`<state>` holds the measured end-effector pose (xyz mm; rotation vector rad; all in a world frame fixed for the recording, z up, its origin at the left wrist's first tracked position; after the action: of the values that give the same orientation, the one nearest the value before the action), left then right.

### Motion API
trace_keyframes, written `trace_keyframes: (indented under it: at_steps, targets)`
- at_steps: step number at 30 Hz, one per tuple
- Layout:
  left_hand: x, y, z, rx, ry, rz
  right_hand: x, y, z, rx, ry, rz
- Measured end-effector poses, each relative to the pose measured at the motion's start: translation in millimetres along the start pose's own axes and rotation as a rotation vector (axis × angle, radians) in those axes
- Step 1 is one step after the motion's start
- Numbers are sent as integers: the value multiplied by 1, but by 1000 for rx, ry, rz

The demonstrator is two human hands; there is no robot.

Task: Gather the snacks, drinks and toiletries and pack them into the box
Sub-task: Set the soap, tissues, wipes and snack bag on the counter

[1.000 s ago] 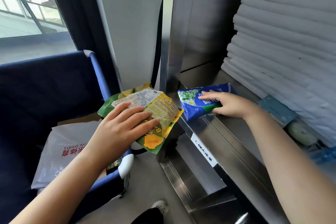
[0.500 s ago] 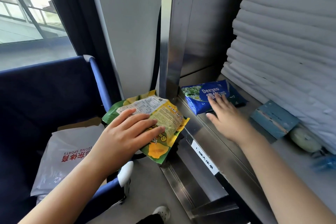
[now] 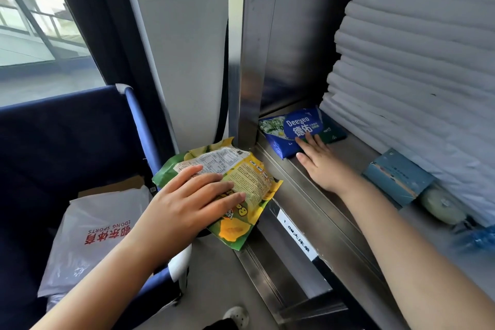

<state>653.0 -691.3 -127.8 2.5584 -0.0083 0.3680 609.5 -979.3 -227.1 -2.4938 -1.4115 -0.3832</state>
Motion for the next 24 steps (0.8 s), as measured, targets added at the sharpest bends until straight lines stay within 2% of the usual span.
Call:
trace_keyframes:
  at_steps: [11,16,20,24]
  targets:
    - [-1,4,-3,15,-16,13,2,27,-10,2,126,-52]
    - [0,16,-15,-27,-43,14,18,-38,-35,-268,283,-88]
    - [-4,36,-21,-106,-73,47,32,-104,-28,-249,313,-141]
    - [-16,57,-19,-177,-153,102,33,-145,-31,-384,315,-155]
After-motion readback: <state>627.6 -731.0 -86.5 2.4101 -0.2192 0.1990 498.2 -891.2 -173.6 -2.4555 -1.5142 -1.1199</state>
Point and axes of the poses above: each hand's wrist, its own y-axis towards the middle knuckle, its own z-axis out of the palm, x = y × z, the point moved 8 cm from there along y, towards the middle knuckle, and after that the axes turned 5 degrees about y, right-handed, at the moved point
